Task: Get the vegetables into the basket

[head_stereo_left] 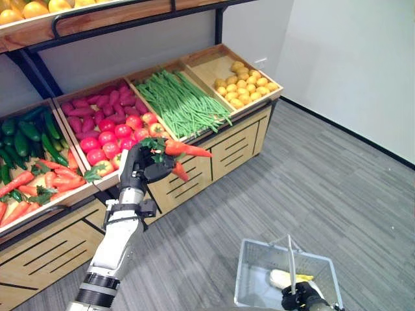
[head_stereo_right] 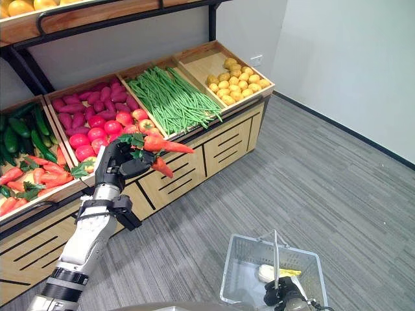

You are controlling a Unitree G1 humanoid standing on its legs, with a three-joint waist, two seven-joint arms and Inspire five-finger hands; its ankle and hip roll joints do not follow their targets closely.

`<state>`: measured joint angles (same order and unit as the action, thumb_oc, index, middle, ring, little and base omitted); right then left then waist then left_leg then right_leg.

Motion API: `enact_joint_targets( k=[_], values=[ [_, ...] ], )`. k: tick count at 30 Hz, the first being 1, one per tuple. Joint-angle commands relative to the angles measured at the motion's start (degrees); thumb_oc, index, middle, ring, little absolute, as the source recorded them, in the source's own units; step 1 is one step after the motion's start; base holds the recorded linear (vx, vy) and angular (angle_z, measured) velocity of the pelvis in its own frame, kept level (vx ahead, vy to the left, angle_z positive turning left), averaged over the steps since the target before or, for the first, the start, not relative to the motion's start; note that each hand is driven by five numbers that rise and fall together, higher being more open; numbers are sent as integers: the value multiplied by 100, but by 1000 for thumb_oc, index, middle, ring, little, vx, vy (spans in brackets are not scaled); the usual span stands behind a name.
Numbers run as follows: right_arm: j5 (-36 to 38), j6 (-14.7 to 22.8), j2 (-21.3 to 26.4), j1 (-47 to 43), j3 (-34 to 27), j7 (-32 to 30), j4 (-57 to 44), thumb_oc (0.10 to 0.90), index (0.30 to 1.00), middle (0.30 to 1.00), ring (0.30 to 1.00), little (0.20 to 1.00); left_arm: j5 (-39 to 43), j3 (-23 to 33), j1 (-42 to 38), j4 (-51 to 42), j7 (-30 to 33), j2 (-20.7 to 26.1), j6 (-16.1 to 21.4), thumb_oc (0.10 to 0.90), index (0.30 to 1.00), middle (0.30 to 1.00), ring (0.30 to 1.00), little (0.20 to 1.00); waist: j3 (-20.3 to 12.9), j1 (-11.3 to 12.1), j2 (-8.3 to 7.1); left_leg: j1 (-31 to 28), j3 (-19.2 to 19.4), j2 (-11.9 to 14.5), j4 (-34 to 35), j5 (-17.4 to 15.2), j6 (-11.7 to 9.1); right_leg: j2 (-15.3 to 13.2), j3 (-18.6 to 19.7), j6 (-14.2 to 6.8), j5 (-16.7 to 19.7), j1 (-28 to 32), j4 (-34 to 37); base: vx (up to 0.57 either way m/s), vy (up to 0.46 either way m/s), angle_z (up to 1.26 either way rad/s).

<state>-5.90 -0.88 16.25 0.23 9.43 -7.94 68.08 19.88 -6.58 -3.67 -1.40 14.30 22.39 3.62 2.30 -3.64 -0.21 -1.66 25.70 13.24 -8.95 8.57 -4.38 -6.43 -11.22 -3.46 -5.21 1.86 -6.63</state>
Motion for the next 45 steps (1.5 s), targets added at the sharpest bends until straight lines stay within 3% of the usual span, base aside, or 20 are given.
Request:
enact_joint_targets(
  k=[1,3,4,5,7,9,12,17,20,22,24,26,28,30,31,32,35,38,39,45],
  values=[
    [-40,207,449,-430,336,-166,44,400,300,300,300,300,84,307,-572,-760,27,120,734,400,300,300,300,300,86,154,-168,565,-1550,-94,-665,-150,-296,39,637,-186,492,-84,319,107,70,-66],
    [-102,206,413,-562,516,-110,77,400,300,300,300,300,11,462,-474,-785,113,117,782,400,300,300,300,300,90,379,-175,473,-2555,-575,-265,-564,-172,65,1122,-276,592,-156,362,132,67,-108],
    [-170,192,419,-569,556,-88,112,400,300,300,300,300,-64,496,-405,-789,150,144,802,400,300,300,300,300,102,372,-160,450,-2726,-614,-171,-590,-141,103,1295,-316,651,-228,330,95,107,-178],
    [-190,205,409,-601,594,-17,4,400,300,300,300,300,-110,604,-346,-869,157,211,830,400,300,300,300,300,74,308,-158,310,-2530,-573,-131,-856,-111,109,1527,-378,690,-268,383,52,84,-173],
    [-191,203,409,-598,595,-17,2,400,300,300,300,300,-111,604,-342,-871,157,211,829,400,300,300,300,300,79,337,-158,286,-2498,-569,-124,-864,-107,112,1557,-381,697,-259,393,41,135,-110],
    [-51,202,344,-589,413,-60,9,400,300,300,300,300,-115,569,-376,-899,120,239,816,400,300,300,300,300,45,184,-78,82,-2156,-682,242,-1149,0,-89,1635,-531,765,-348,390,33,318,-23],
    [-48,205,264,-594,419,-43,23,400,300,300,300,300,-133,560,-426,-893,98,300,808,400,300,300,300,300,60,197,-101,-55,-1959,-795,436,-1174,67,-181,1727,-611,801,-425,361,-10,196,-26],
    [-84,206,108,-547,384,-36,-155,400,300,300,300,300,-253,504,-508,-854,128,405,764,400,300,300,300,300,141,119,-268,-201,-1765,-1162,668,-1301,319,-426,1991,-919,1133,-763,151,-58,222,-34],
    [6,234,29,-507,280,-45,-296,400,300,300,300,300,-232,490,-518,-827,114,460,756,400,300,300,300,300,226,31,-455,-199,-1412,-1326,408,-1549,464,-530,2241,-1123,1729,-979,197,-66,144,-44],
    [18,235,14,-496,271,-44,-301,400,300,300,300,300,-231,484,-510,-833,102,472,748,400,300,300,300,300,244,37,-492,-206,-1300,-1329,369,-1587,476,-525,2275,-1150,1899,-1035,218,-73,37,-51],
    [-12,230,-1,-489,261,-45,-320,400,300,300,300,300,-206,488,-502,-830,124,492,761,400,300,300,300,300,335,48,-508,-231,-1127,-1257,337,-1639,471,-540,2029,-1154,2140,-1167,193,-117,-6,-56],
    [-53,227,-18,-493,264,-48,-310,400,300,300,300,300,-225,511,-495,-794,131,519,749,400,300,300,300,300,404,150,-464,-216,-870,-1153,444,-1503,433,-834,1106,-1097,2232,-1273,137,-177,18,-43],
    [-54,219,-22,-495,258,-42,-308,400,300,300,300,300,-206,498,-508,-784,126,517,749,400,300,300,300,300,401,120,-440,-205,-849,-1117,521,-1428,419,-894,957,-1080,2236,-1287,78,-127,46,-62],
    [-44,202,-13,-491,221,-76,-300,400,300,300,300,300,-159,457,-580,-785,144,541,743,400,300,300,300,300,390,123,-374,-168,-754,-1027,684,-1228,382,-969,800,-1045,2062,-1193,-83,-195,69,-49],
    [-24,182,-27,-494,232,-116,-278,400,300,300,300,300,-115,421,-677,-809,144,527,717,400,300,300,300,300,325,271,-311,-101,-533,-977,845,-1115,427,-1126,386,-939,1667,-888,-364,-246,74,-24],
    [-22,185,-41,-500,242,-120,-271,400,300,300,300,300,-126,440,-684,-827,153,533,705,400,300,300,300,300,293,338,-305,-53,-411,-961,869,-1066,442,-1187,179,-914,1559,-782,-469,-307,79,-56],
    [-87,182,-50,-521,326,-119,-264,400,300,300,300,300,-168,542,-625,-848,164,532,659,400,300,300,300,300,143,568,-410,38,18,-958,976,-963,449,-1259,-332,-913,1457,-396,-444,-127,-24,-115],
    [-115,172,-51,-500,348,-114,-247,400,300,300,300,300,-202,578,-563,-853,151,537,633,400,300,300,300,300,50,632,-467,-38,15,-1005,1075,-1070,393,-1240,-420,-1046,1420,-199,-222,11,-86,-88],
    [-176,159,-2,-448,362,-97,-311,400,300,300,300,300,-152,691,-446,-837,88,458,641,400,300,300,300,300,-7,544,-506,-37,260,-840,1080,-780,262,-1049,-350,-929,1352,-336,168,-16,-264,-94],
    [-117,187,-4,-334,384,-114,-359,400,300,300,300,300,-102,626,-408,-759,46,353,628,400,300,300,300,300,-2,433,-382,-100,201,-541,1172,-493,42,-717,-387,-731,956,-218,386,8,-188,-17]
  ],
)
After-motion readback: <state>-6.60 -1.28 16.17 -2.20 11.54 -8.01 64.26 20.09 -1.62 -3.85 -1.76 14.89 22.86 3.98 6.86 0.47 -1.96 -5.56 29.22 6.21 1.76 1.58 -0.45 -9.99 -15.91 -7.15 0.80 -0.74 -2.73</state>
